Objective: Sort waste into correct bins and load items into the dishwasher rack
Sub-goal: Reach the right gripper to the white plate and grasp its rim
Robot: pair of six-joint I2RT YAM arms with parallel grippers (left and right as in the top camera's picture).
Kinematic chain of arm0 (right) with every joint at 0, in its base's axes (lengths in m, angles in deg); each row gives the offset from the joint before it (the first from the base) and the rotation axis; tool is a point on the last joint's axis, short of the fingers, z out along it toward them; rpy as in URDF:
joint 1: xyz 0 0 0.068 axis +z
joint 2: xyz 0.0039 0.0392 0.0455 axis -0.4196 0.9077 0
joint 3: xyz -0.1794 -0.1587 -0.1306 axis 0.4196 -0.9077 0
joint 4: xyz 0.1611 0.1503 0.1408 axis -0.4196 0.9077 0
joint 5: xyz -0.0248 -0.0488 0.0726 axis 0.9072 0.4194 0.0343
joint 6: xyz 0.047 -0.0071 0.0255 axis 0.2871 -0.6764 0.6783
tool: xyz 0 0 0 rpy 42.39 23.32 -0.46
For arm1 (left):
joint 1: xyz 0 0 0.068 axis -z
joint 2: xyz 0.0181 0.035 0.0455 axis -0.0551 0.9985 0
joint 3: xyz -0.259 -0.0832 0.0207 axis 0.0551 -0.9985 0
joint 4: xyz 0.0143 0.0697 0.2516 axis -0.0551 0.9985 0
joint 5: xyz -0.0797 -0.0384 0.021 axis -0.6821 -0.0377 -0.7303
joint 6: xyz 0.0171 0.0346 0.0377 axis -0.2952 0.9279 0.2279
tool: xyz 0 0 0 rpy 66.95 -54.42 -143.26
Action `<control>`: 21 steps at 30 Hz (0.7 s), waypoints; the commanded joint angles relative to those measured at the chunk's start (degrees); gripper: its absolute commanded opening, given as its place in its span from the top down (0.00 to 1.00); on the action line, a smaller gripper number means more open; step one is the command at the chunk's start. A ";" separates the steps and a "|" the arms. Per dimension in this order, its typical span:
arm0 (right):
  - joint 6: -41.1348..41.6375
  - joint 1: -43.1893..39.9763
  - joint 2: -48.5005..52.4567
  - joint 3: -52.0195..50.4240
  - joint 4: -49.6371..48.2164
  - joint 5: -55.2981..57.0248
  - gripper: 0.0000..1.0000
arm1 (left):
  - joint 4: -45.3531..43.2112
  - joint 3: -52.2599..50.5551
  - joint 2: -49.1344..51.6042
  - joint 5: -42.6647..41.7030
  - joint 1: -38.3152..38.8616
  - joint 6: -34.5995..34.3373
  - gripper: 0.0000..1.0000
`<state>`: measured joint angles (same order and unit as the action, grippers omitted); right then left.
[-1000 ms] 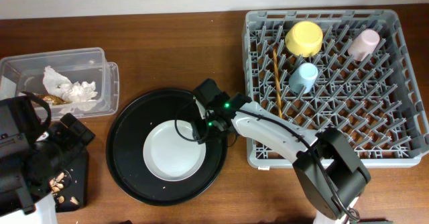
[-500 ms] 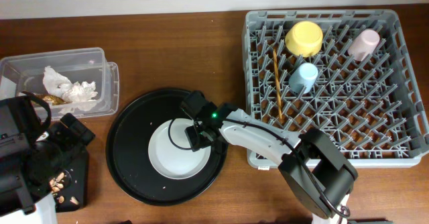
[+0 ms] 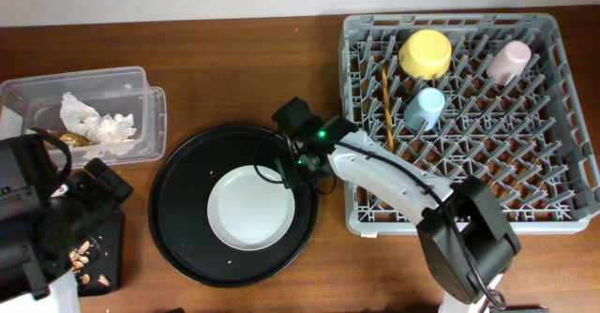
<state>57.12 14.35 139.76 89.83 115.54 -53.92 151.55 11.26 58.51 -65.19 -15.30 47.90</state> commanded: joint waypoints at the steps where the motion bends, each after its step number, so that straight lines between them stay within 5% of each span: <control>1: -0.37 2.14 2.27 -1.18 -1.03 0.85 0.43 | -0.09 0.46 -0.24 -0.37 -0.37 -0.50 0.01; 12: -0.11 5.46 5.79 -2.29 -3.54 1.79 0.50 | -0.09 0.46 -0.24 -0.37 -0.37 -0.52 0.01; 21: 5.25 5.33 5.64 -2.95 -4.11 -0.83 0.96 | -0.09 0.46 -0.24 -0.37 -0.37 -0.52 0.01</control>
<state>61.43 19.59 145.12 86.15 110.80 -53.72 151.55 11.26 58.51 -65.17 -15.30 47.90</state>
